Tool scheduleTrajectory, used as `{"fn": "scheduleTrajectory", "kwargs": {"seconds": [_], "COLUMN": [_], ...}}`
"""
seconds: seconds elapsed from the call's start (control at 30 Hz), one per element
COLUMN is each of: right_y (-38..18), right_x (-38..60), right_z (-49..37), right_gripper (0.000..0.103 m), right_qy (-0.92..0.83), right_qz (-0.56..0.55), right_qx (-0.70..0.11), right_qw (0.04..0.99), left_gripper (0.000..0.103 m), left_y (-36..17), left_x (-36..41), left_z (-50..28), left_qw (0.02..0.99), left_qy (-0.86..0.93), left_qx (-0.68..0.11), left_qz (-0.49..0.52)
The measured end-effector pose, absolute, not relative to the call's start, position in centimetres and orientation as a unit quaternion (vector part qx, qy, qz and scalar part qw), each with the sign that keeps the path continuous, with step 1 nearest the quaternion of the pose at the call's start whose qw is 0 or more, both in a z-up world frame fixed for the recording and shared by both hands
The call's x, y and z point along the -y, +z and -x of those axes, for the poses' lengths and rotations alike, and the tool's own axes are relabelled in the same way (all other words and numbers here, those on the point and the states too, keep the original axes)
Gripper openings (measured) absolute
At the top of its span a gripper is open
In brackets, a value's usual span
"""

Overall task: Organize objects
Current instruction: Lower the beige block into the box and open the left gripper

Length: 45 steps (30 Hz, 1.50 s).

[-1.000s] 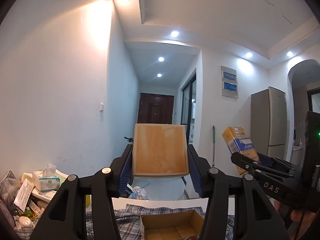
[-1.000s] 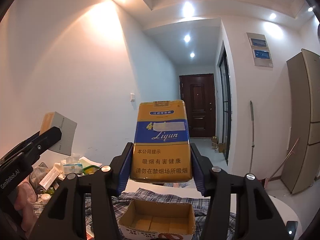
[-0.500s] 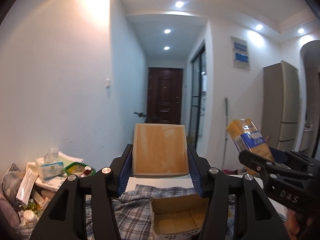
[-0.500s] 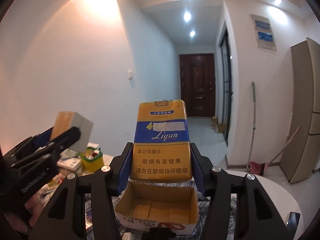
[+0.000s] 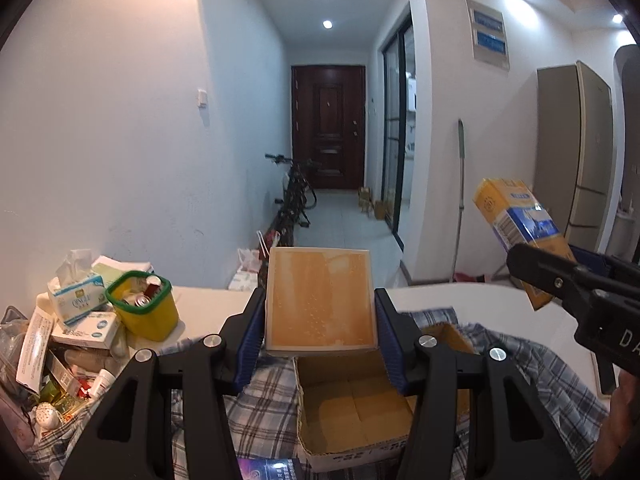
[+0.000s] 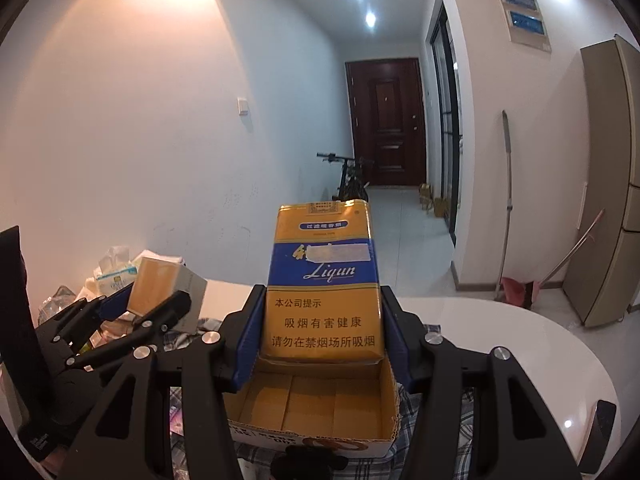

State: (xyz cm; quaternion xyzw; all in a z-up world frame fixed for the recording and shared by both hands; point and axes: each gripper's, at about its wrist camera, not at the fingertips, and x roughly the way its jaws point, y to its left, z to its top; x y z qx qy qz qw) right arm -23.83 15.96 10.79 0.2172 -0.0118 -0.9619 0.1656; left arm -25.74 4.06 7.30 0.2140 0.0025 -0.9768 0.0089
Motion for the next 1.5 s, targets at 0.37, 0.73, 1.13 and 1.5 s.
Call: {"fn": "scheduleTrajectory", "kwargs": {"seconds": [0.37,0.73,1.13,1.5], "right_y": [6.7,5.2,5.2,5.3], "right_x": [-15.3,-15.1,-14.4,-14.4], "right_z": [27.0,28.3,27.9,28.1], "right_gripper": [0.053,0.053,0.053,0.053], "right_qy": [-0.943,-0.935,-0.936,-0.937], "right_qz": [-0.29,-0.317,-0.314,-0.313], "right_qx": [0.017,0.012,-0.003,0.003], "right_qw": [0.162,0.156,0.157,0.155], "left_gripper": [0.054,0.054,0.054,0.086], "left_y": [0.5,-2.2,-4.0,-3.0], "left_x": [-4.9,-4.5,-2.2,-3.7], "left_z": [31.7,33.0,35.1,34.3], "left_qw": [-0.035,-0.019,0.007,-0.008], "left_qy": [-0.937,-0.927,-0.922,-0.928], "left_qx": [-0.016,-0.018,-0.012,0.015], "left_qz": [-0.347,-0.373,-0.387,-0.372]}}
